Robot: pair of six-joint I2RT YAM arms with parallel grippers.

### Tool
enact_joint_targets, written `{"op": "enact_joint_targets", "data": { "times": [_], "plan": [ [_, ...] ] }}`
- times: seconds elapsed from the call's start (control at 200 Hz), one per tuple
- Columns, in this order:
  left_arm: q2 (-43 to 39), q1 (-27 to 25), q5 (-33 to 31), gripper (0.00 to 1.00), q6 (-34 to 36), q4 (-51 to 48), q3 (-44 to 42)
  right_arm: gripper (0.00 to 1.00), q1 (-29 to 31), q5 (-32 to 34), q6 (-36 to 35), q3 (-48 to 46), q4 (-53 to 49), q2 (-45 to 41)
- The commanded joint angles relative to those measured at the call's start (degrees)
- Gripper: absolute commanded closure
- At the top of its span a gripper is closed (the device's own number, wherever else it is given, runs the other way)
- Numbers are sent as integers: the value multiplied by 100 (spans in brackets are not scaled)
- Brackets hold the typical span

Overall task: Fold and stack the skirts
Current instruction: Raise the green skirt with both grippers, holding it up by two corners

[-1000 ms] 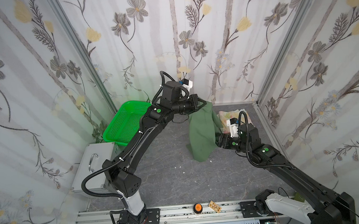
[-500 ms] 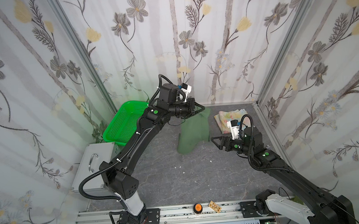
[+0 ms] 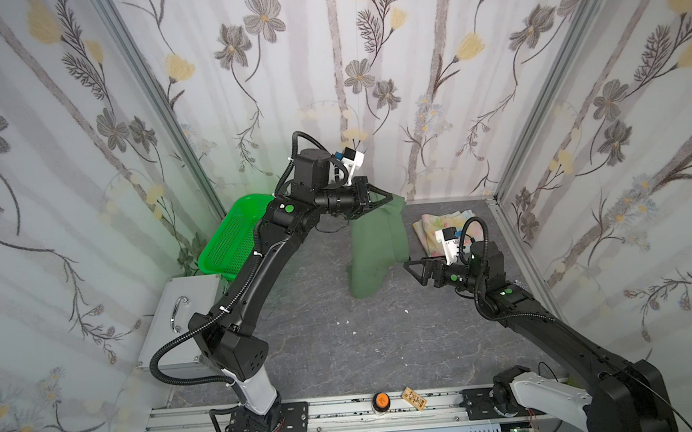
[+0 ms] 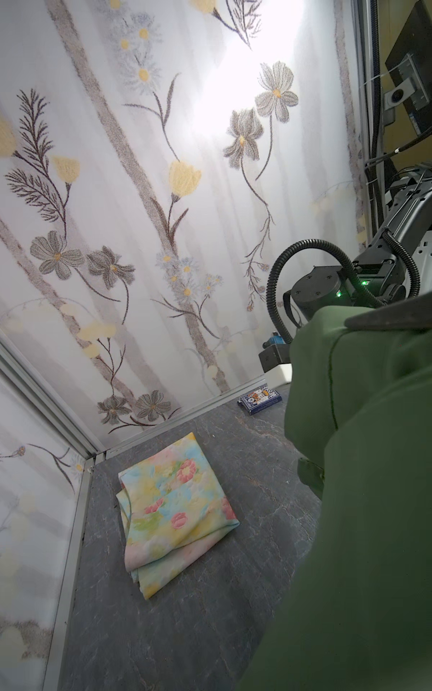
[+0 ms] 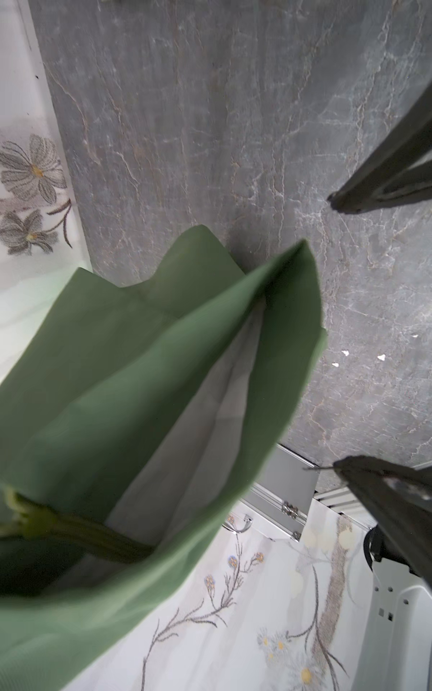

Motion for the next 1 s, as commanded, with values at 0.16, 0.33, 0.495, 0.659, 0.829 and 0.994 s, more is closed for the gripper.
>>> {"op": "enact_joint_targets", "data": {
  "times": [0.16,0.33,0.495,0.659,0.829,0.994],
  "plan": [
    [-98,128,459,100,-149,191,345,0,-46,-853,-572,646,643,824],
    [-118,283,501,100,-247,191,552,2,-6,-1370,-524,745,965,1043],
    [-116,362,574,100,-333,191,664,13,24,-1802,-82,781,1722,1286],
    [-116,408,566,100,-377,191,656,43,80,-1851,216,889,2097,1477],
    [-129,466,522,100,-390,191,638,92,80,-1617,92,965,1776,1373],
    [-189,586,439,100,-407,191,629,100,82,-1288,-141,964,1247,1191]
  ]
}}
